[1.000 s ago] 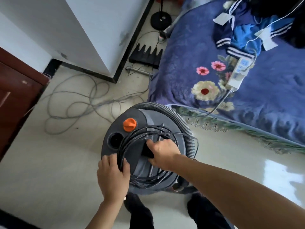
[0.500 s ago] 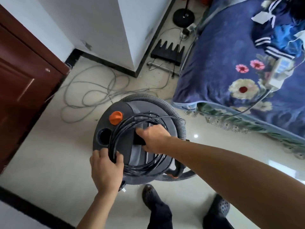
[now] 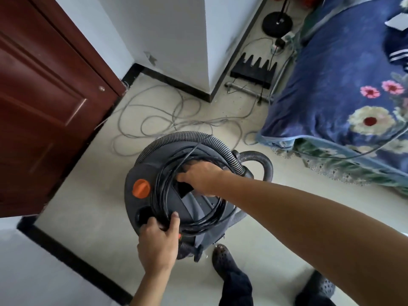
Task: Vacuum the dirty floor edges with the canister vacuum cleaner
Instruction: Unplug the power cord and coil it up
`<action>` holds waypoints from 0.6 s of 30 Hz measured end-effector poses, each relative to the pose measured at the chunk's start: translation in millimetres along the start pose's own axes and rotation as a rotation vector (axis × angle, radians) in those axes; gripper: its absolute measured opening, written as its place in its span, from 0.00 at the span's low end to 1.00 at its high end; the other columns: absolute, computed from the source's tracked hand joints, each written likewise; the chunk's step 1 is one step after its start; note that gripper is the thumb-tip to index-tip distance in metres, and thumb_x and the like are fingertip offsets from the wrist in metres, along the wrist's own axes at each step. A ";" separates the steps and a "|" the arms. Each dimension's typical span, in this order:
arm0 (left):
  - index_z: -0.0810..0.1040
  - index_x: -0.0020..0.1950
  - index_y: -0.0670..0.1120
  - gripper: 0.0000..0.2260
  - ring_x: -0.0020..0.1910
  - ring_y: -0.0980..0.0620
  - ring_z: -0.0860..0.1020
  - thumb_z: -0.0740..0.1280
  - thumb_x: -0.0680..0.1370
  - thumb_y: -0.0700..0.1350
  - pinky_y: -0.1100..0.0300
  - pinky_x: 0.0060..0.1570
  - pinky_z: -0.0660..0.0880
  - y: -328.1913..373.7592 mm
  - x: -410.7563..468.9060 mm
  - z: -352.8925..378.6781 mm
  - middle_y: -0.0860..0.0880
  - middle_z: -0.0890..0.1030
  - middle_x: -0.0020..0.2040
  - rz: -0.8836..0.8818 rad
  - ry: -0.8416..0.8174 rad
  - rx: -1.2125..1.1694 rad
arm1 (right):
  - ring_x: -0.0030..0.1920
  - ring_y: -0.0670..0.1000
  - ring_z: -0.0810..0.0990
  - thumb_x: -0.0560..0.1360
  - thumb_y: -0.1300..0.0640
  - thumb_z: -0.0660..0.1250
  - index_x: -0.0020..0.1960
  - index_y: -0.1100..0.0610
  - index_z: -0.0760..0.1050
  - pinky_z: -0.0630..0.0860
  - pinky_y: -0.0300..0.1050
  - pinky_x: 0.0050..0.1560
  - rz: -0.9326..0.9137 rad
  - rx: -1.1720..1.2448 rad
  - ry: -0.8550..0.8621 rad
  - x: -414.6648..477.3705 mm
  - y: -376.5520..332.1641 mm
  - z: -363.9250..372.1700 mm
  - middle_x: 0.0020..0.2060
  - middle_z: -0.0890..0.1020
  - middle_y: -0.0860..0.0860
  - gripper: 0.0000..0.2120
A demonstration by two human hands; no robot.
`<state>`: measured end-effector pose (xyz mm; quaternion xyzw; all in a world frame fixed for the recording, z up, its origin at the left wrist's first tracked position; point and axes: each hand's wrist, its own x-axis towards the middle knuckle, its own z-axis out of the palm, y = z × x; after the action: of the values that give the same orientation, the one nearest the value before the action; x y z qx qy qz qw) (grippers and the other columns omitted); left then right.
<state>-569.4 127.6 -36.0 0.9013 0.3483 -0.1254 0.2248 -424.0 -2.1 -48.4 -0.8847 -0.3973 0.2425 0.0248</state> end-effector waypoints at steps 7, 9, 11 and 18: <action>0.67 0.66 0.45 0.38 0.59 0.39 0.72 0.73 0.64 0.64 0.44 0.50 0.72 19.6 42.2 -25.3 0.41 0.74 0.59 0.378 0.152 0.238 | 0.47 0.56 0.79 0.69 0.59 0.67 0.52 0.60 0.80 0.78 0.49 0.47 0.357 0.605 0.543 -60.3 -10.9 23.8 0.47 0.80 0.55 0.12; 0.63 0.71 0.45 0.44 0.65 0.37 0.68 0.73 0.63 0.66 0.40 0.55 0.70 20.7 58.6 -24.2 0.39 0.69 0.66 0.394 0.162 0.290 | 0.35 0.52 0.75 0.72 0.57 0.66 0.37 0.60 0.77 0.74 0.46 0.39 0.693 0.952 0.505 -66.3 -28.5 28.6 0.34 0.79 0.53 0.07; 0.58 0.74 0.47 0.47 0.70 0.35 0.62 0.71 0.64 0.68 0.36 0.59 0.67 11.9 71.7 -20.6 0.38 0.62 0.72 0.341 0.108 0.278 | 0.31 0.52 0.74 0.70 0.47 0.69 0.34 0.59 0.74 0.74 0.49 0.37 0.984 1.450 0.295 -57.9 -39.5 24.4 0.30 0.78 0.54 0.16; 0.54 0.77 0.50 0.49 0.75 0.40 0.56 0.61 0.63 0.73 0.35 0.65 0.64 -14.1 65.3 -0.5 0.45 0.53 0.78 0.043 -0.030 -0.130 | 0.38 0.55 0.83 0.68 0.50 0.77 0.55 0.62 0.77 0.83 0.55 0.48 1.312 2.348 0.511 4.8 -32.2 5.3 0.37 0.84 0.56 0.22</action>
<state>-531.6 174.4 -65.1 0.8901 0.3327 -0.1112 0.2909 -445.9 22.5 -47.4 -0.3874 0.5438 0.2323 0.7073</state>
